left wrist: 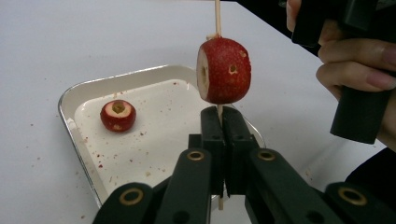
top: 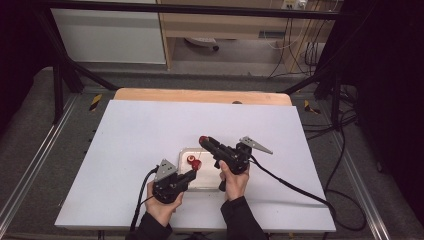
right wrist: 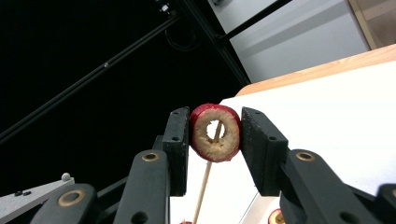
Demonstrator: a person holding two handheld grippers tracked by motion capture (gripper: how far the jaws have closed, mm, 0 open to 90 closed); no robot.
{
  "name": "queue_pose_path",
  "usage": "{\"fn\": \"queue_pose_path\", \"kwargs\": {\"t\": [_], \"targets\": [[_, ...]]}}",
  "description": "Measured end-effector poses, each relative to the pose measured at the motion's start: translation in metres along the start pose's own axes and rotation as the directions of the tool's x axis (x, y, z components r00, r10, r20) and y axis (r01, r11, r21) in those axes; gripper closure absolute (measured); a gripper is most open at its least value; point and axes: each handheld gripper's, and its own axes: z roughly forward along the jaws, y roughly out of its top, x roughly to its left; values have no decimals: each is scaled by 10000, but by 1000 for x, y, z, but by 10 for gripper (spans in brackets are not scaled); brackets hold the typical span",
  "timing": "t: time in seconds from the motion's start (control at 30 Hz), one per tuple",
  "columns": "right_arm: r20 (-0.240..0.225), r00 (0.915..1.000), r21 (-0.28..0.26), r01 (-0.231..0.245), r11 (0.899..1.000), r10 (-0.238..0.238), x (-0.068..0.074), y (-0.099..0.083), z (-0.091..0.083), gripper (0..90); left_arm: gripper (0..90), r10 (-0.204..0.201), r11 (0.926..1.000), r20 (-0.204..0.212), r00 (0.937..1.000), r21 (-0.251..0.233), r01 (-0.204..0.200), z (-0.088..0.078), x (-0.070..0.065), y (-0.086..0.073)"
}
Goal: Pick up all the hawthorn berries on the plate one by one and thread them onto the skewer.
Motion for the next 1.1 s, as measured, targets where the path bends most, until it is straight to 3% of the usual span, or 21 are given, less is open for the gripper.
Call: {"fn": "queue_pose_path", "kwargs": {"t": [0.3,0.63,1.1], "targets": [[25,10000,-505,20,9987,-19,-1,0,1,644,887,-75,10000,-43,10000,11,75,-2,-1,-4],[-132,9999,-82,-109,9999,108,0,-8,1,644,885,-425,9988,-105,9990,-236,423,3,-4,3],[43,9999,296,131,9995,-132,3,-12,-3,644,886,-305,9995,43,9995,-47,305,9,3,3]]}}
